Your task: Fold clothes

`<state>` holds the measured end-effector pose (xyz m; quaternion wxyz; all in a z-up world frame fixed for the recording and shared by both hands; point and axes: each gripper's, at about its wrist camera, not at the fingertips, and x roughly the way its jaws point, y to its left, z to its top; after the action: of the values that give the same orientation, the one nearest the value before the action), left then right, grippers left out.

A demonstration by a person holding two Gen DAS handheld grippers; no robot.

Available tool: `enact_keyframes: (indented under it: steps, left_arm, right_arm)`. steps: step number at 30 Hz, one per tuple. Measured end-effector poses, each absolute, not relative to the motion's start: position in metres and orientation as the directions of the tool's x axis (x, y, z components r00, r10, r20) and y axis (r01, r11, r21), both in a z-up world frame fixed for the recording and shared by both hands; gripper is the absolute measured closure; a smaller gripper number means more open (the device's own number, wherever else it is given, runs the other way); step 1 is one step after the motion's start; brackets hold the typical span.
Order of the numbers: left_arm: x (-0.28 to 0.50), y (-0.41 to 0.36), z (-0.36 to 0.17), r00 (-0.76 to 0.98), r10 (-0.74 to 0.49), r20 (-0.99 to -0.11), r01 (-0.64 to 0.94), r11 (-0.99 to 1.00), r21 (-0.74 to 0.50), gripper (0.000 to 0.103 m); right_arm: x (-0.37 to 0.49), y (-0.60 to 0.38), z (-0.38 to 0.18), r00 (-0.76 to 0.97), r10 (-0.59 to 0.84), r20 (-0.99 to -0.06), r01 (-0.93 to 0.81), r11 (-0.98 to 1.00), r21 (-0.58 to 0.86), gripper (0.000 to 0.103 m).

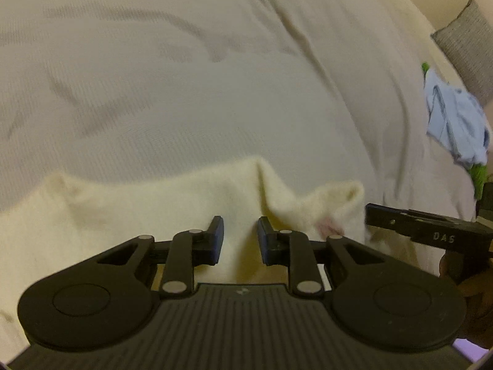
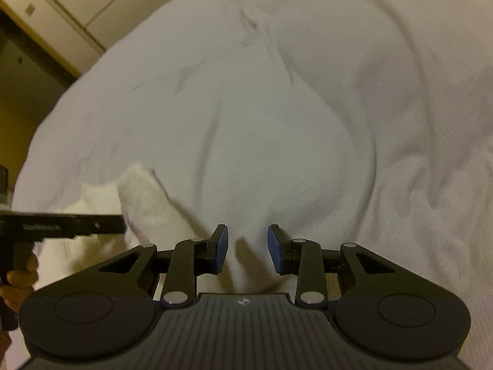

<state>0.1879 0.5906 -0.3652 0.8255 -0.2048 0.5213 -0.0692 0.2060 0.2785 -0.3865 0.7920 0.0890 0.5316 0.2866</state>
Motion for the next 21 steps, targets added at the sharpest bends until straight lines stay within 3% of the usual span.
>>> enact_keyframes:
  steps: [5, 15, 21]
  left_arm:
    - [0.194, 0.568, -0.368, 0.385, -0.371, -0.845, 0.083, 0.926, -0.369, 0.083]
    - [0.235, 0.585, -0.374, 0.507, -0.421, -0.752, -0.082, 0.845, -0.528, 0.084]
    - [0.207, 0.582, -0.366, 0.458, -0.464, -0.758, -0.003, 0.852, -0.524, 0.083]
  right_arm:
    - [0.22, 0.287, -0.38, 0.274, 0.574, -0.772, -0.365, 0.804, 0.469, 0.069]
    - [0.259, 0.312, -0.379, 0.301, 0.51, -0.806, -0.399, 0.835, 0.379, 0.069]
    - [0.234, 0.288, -0.356, 0.193, 0.615, -0.764, -0.464, 0.744, 0.482, 0.068]
